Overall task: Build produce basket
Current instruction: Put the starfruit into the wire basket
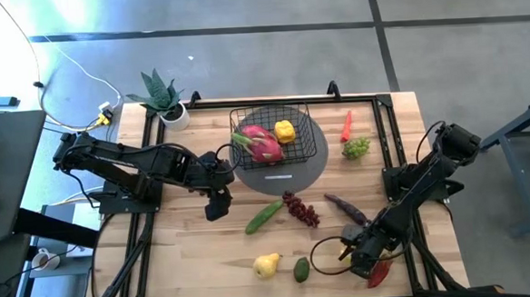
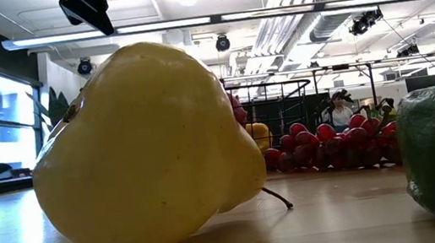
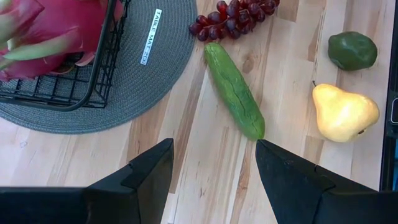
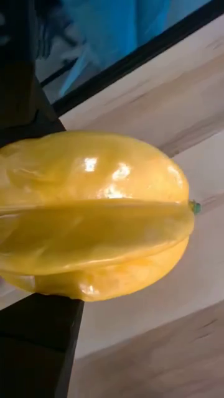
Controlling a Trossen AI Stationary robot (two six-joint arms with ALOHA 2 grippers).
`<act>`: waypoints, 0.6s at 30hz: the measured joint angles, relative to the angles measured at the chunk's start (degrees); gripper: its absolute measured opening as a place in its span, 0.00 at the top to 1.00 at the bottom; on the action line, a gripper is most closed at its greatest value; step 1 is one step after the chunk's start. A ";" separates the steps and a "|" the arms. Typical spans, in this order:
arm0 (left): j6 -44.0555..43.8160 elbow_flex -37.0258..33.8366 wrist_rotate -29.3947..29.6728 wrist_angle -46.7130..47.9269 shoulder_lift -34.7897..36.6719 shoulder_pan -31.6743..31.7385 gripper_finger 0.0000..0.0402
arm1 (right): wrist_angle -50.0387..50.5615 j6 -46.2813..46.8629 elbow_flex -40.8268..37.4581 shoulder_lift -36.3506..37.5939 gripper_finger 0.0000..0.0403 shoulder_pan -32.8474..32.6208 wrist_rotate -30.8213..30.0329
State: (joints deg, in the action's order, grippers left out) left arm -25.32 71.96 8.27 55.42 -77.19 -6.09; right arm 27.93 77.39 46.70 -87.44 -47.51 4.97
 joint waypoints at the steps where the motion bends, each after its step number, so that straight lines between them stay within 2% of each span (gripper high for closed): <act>1: 0.00 0.00 0.02 0.00 0.00 0.00 0.46 | -0.85 0.83 0.00 0.00 0.35 0.00 -0.58; 10: 0.00 0.00 0.02 0.00 0.00 0.00 0.46 | -7.04 3.99 0.36 0.13 0.36 3.18 -5.32; 18: 0.00 0.00 0.04 0.00 0.00 0.00 0.46 | -4.57 -3.62 6.17 0.17 0.36 10.36 -11.50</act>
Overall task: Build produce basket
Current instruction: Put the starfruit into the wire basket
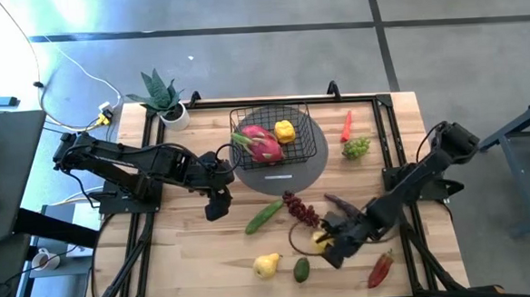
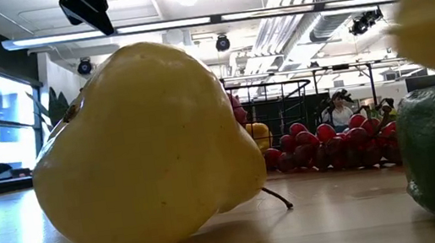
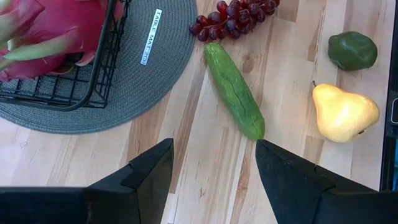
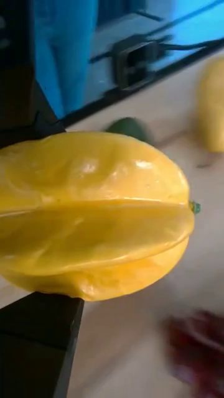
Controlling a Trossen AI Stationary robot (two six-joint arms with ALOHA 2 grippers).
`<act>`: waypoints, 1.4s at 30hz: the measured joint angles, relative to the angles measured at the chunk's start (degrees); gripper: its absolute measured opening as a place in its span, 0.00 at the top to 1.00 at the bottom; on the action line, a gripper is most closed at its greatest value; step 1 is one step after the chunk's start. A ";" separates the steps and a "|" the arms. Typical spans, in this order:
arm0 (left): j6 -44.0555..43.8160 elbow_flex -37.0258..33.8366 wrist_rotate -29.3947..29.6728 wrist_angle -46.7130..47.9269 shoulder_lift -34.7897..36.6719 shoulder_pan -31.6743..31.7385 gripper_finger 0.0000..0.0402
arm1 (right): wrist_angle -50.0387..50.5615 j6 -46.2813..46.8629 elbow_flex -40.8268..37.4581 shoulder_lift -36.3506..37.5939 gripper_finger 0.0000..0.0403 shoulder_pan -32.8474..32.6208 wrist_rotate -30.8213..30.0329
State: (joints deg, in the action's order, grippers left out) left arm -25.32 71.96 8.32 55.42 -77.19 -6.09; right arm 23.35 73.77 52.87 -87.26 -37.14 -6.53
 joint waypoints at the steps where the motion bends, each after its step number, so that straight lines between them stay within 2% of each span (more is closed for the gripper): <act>1: 0.00 0.00 0.00 0.00 0.00 0.00 0.46 | 0.74 -1.07 0.63 0.00 0.36 1.16 -0.68; 13: 0.00 0.00 0.04 0.00 0.00 0.00 0.46 | 3.15 -18.03 7.35 0.02 0.36 15.81 -7.13; 19: 1.68 0.00 1.72 0.00 0.00 0.07 0.46 | 8.74 -26.34 10.91 0.02 0.36 24.77 -10.07; 32: -0.26 0.00 3.37 -0.02 0.00 1.23 0.46 | 13.91 -46.92 19.79 0.04 0.36 43.69 -6.26; 38: -2.65 0.00 3.48 -0.02 0.00 2.98 0.46 | 15.09 -51.83 20.19 -0.42 0.36 50.26 -0.66; 42: -3.04 0.00 3.48 -0.05 0.00 4.22 0.46 | 15.11 -53.34 20.21 -1.53 0.36 53.19 0.54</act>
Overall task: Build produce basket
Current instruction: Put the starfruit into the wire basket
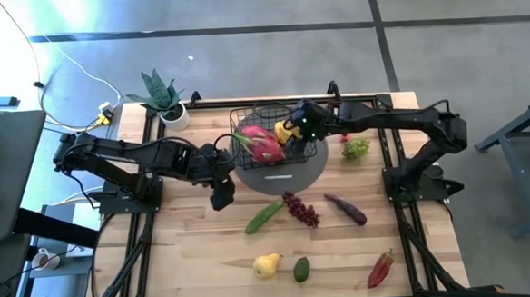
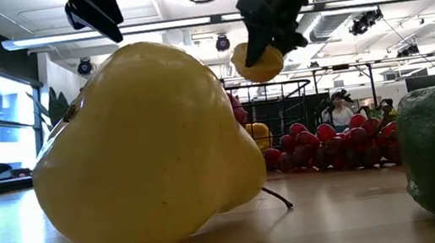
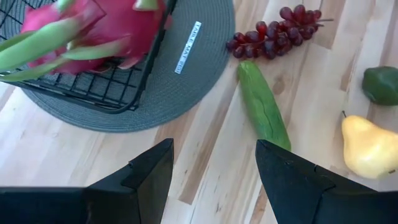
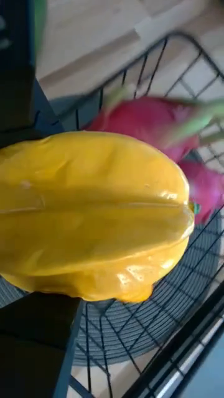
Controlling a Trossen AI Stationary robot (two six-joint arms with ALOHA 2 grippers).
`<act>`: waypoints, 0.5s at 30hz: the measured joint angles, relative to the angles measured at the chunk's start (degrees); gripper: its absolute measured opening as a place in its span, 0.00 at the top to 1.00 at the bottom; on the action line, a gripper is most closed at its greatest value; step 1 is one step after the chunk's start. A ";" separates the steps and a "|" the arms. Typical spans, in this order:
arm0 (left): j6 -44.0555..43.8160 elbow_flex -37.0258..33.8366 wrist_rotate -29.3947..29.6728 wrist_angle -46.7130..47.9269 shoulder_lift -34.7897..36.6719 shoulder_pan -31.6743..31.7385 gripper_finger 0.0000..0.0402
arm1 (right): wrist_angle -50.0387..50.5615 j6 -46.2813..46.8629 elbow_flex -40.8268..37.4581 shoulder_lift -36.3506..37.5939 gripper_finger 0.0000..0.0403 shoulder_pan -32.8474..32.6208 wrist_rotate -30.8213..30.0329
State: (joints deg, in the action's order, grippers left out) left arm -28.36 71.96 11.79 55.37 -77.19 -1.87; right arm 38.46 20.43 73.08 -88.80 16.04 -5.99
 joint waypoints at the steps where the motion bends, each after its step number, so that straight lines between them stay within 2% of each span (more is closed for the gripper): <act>1: 0.00 0.00 0.00 -0.06 0.00 0.22 0.46 | 0.29 -0.12 0.00 -0.44 0.36 0.55 0.12; 9: 0.90 0.02 0.00 -0.42 0.00 2.43 0.46 | 0.52 -1.26 0.00 -5.12 0.36 2.84 7.02; 15: 0.93 0.02 0.00 -0.40 0.00 3.08 0.46 | 0.91 -1.80 -0.02 -6.60 0.29 2.83 7.11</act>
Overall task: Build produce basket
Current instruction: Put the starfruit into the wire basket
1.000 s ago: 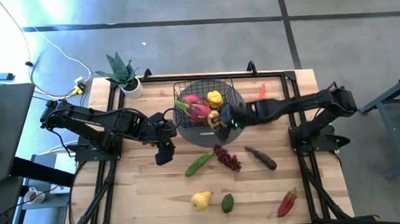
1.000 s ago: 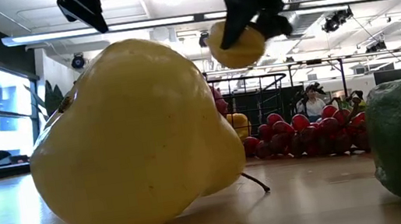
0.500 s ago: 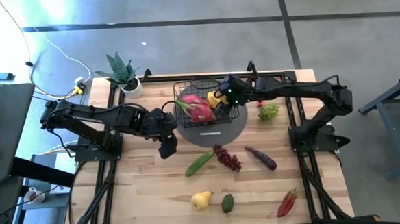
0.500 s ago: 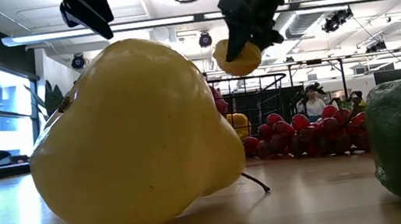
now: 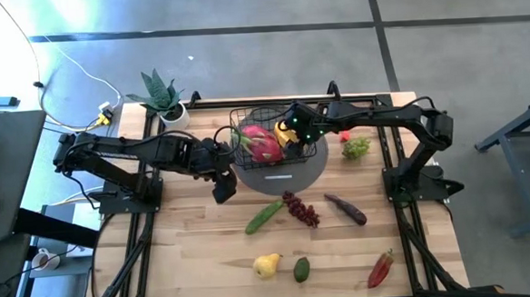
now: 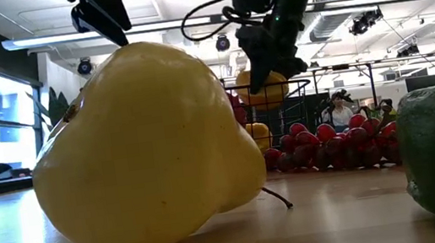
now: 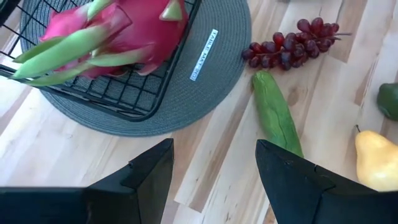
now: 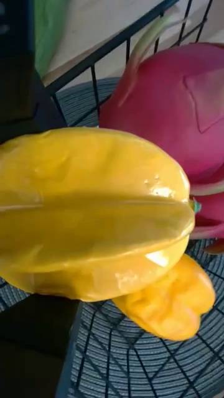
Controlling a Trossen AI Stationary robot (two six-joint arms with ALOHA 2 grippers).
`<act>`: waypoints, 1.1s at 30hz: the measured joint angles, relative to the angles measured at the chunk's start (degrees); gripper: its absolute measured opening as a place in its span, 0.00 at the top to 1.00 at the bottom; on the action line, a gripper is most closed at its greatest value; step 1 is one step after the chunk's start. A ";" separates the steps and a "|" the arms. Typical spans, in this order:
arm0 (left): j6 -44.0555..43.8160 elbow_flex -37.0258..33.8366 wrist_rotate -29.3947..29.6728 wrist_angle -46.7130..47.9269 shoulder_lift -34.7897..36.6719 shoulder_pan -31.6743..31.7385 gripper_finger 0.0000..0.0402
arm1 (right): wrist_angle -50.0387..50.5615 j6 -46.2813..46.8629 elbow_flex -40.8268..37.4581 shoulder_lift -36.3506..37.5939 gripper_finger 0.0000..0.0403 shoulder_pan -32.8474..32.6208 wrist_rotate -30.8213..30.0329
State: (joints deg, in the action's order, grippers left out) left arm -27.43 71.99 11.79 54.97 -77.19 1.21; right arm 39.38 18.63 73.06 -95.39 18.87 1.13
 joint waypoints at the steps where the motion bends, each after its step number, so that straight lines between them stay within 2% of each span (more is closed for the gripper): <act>1: 0.01 0.00 -0.02 -0.01 0.00 -0.03 0.46 | -0.16 -0.61 0.00 0.00 0.28 0.00 0.00; 8: -0.01 0.00 0.29 -0.01 0.00 -0.04 0.46 | -0.03 -0.74 0.00 0.00 0.25 0.30 1.53; 16: 0.03 0.00 5.39 0.03 0.00 -0.04 0.46 | -0.23 -2.34 -0.02 0.00 0.24 0.28 1.17; 27: -0.91 0.00 5.38 0.07 -0.02 -0.04 0.45 | -0.31 -5.53 -0.02 0.00 0.24 0.25 8.24; 33: -0.42 0.00 5.37 0.38 -0.02 0.15 0.45 | -0.22 -3.26 -0.02 0.00 0.24 0.38 6.65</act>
State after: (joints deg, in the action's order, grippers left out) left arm -27.85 71.99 17.16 55.35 -77.21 1.37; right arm 39.16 15.37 73.03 -95.39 19.25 7.78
